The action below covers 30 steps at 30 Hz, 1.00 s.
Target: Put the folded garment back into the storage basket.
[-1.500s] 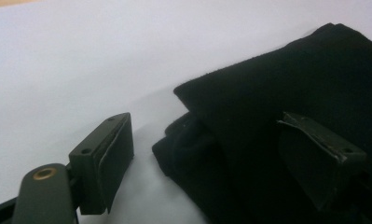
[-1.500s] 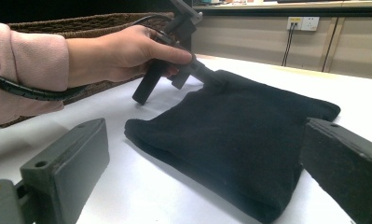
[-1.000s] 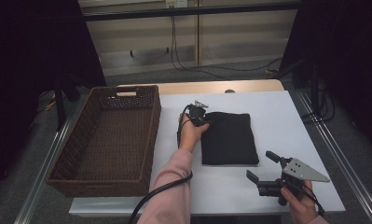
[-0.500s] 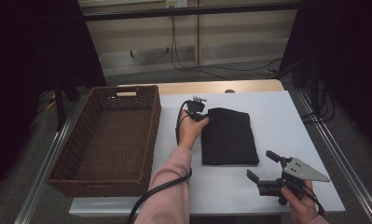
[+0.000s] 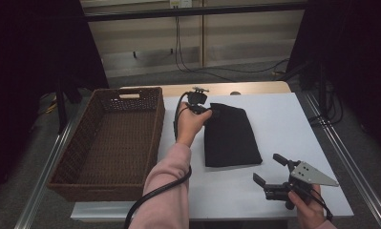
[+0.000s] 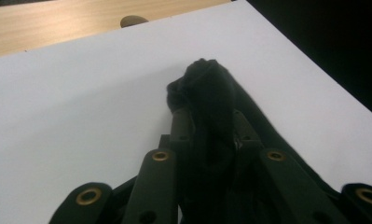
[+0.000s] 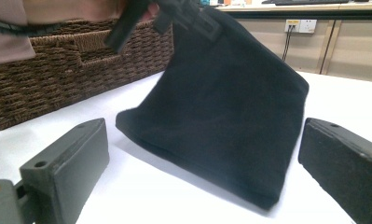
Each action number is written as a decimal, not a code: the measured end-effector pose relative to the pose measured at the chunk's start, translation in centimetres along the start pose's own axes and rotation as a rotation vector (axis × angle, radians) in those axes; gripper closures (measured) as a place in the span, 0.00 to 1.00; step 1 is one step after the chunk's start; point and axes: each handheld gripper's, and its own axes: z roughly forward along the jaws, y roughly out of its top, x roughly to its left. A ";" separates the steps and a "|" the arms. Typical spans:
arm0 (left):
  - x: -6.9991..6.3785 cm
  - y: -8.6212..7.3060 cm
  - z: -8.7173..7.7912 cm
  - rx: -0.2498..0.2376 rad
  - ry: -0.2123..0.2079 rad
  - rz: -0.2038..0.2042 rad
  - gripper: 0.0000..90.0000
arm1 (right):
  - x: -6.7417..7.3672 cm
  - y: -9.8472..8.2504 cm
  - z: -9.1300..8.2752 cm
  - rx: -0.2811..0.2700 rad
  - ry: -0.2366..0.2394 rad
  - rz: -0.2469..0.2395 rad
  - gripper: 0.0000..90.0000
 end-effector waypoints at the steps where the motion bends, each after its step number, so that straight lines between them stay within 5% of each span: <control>1: -0.1 0.2 -0.3 0.003 0.000 -0.002 0.84 | 0.0 0.0 0.0 0.000 0.003 -0.002 0.02; 14: -0.5 3.1 -5.9 -0.012 0.027 0.020 0.85 | 0.0 0.0 0.0 -0.004 -0.004 -0.009 0.02; 30: -1.3 5.4 -10.7 -0.009 0.029 0.013 0.85 | 0.1 0.1 -0.1 0.000 -0.010 0.000 0.02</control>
